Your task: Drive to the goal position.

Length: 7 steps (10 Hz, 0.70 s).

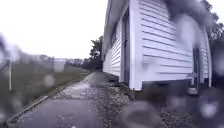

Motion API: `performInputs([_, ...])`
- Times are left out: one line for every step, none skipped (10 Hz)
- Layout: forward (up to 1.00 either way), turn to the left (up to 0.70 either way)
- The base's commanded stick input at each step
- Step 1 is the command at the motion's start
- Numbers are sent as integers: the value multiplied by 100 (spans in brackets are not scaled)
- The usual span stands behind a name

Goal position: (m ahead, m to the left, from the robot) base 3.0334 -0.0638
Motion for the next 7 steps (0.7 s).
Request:
performInputs([65, -14])
performInputs([62, -15])
performInputs([62, -15])
performInputs([0, -45])
performInputs([0, -45])
performInputs([0, -45])
performInputs([0, -45])
